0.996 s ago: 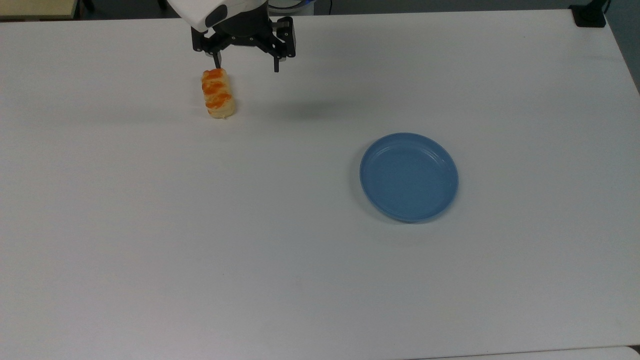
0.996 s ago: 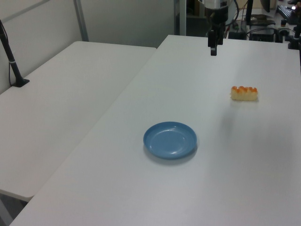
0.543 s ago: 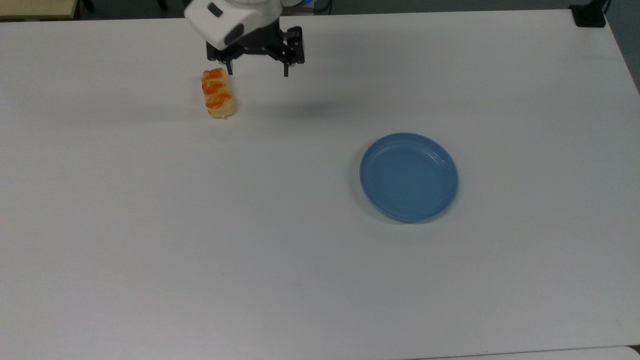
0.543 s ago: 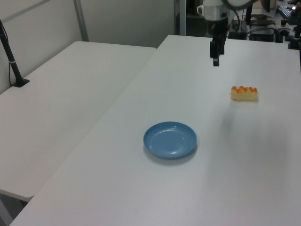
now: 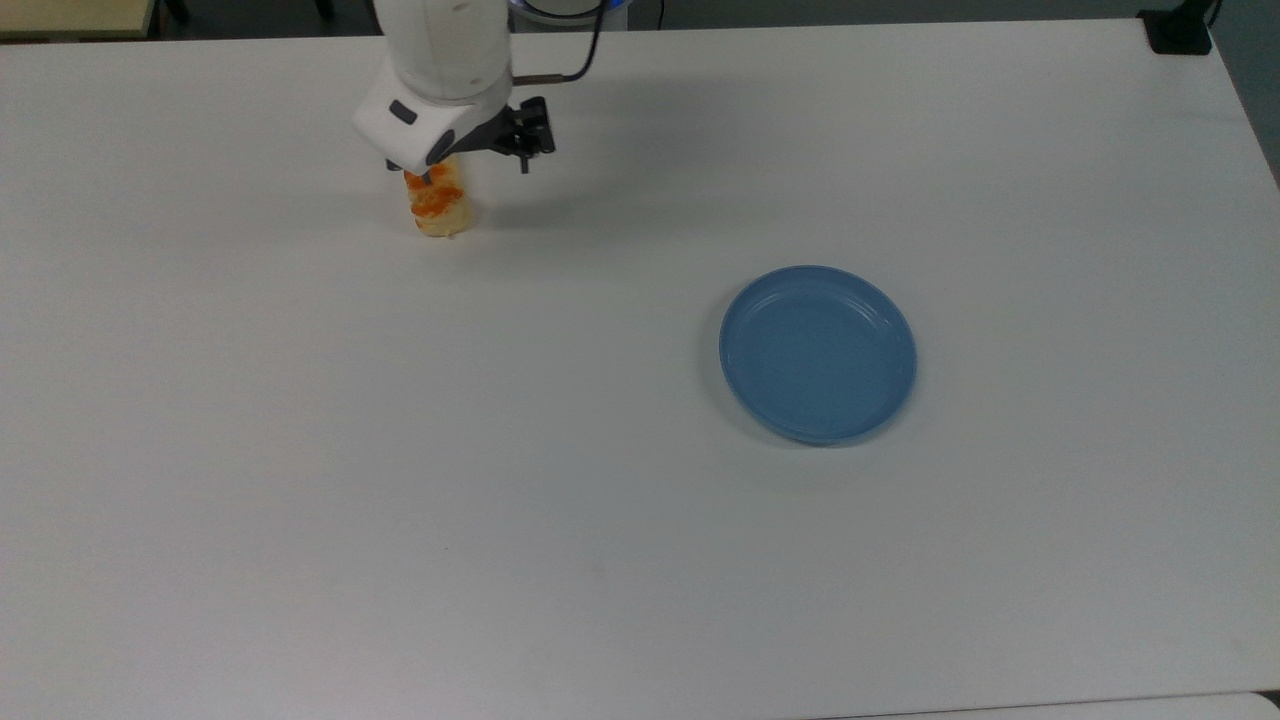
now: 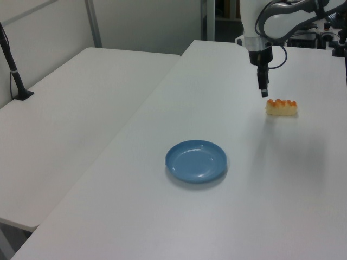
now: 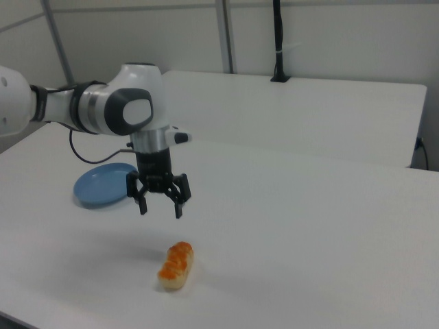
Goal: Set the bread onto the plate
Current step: 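Lower the gripper onto the bread roll and close on it, then lift the bread roll and carry it over the blue plate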
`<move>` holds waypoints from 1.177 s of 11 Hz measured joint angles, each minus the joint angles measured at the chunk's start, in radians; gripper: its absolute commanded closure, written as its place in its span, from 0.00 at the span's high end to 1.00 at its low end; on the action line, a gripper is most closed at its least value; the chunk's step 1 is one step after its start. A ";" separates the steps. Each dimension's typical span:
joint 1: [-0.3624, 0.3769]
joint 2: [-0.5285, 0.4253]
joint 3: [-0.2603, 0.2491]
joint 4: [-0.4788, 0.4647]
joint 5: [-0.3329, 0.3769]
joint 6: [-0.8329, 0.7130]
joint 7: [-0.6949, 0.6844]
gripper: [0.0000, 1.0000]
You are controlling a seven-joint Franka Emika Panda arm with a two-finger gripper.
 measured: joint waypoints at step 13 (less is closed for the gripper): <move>0.023 -0.006 -0.100 -0.216 -0.164 0.201 -0.110 0.18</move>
